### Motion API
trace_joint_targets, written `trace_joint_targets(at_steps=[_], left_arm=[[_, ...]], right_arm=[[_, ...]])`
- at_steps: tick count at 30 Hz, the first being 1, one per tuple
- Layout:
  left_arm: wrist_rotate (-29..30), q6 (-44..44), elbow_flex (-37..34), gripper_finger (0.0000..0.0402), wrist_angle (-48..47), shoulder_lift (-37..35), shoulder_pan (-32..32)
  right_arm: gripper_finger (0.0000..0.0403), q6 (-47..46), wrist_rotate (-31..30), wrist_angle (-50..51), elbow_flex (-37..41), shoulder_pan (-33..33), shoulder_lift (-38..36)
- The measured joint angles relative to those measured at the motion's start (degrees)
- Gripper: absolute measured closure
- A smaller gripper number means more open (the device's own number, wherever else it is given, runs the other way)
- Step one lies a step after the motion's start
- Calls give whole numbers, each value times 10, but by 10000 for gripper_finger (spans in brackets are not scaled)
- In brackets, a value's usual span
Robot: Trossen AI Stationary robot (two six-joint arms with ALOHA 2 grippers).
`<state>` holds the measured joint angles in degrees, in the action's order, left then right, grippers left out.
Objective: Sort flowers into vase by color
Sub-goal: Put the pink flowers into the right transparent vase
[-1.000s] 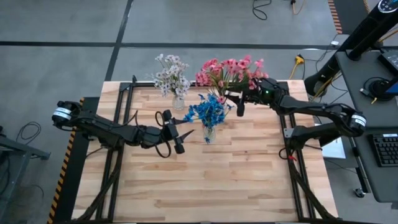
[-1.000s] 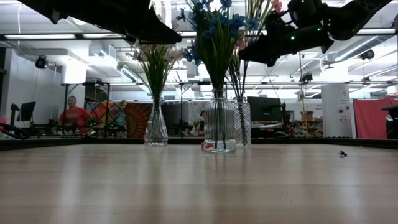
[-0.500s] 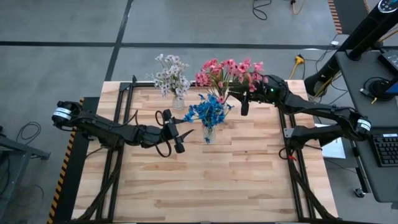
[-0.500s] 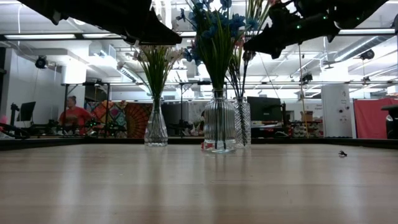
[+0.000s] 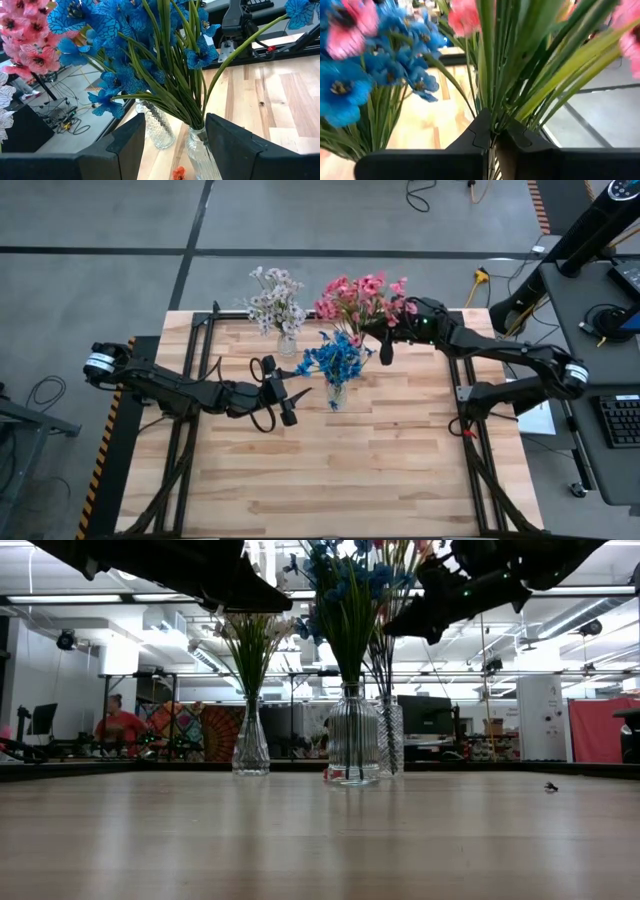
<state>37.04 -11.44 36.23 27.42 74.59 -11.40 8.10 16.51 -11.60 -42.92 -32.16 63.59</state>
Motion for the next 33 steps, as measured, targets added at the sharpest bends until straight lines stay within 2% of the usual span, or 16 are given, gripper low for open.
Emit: trace_joint_targets(at_steps=[12, 33], left_arm=[[0, 0, 0, 210, 0, 0, 2], [0, 0, 0, 210, 0, 0, 2]], right_arm=[[394, 19, 0, 19, 0, 0, 10], [394, 43, -3, -27, 33, 0, 50]])
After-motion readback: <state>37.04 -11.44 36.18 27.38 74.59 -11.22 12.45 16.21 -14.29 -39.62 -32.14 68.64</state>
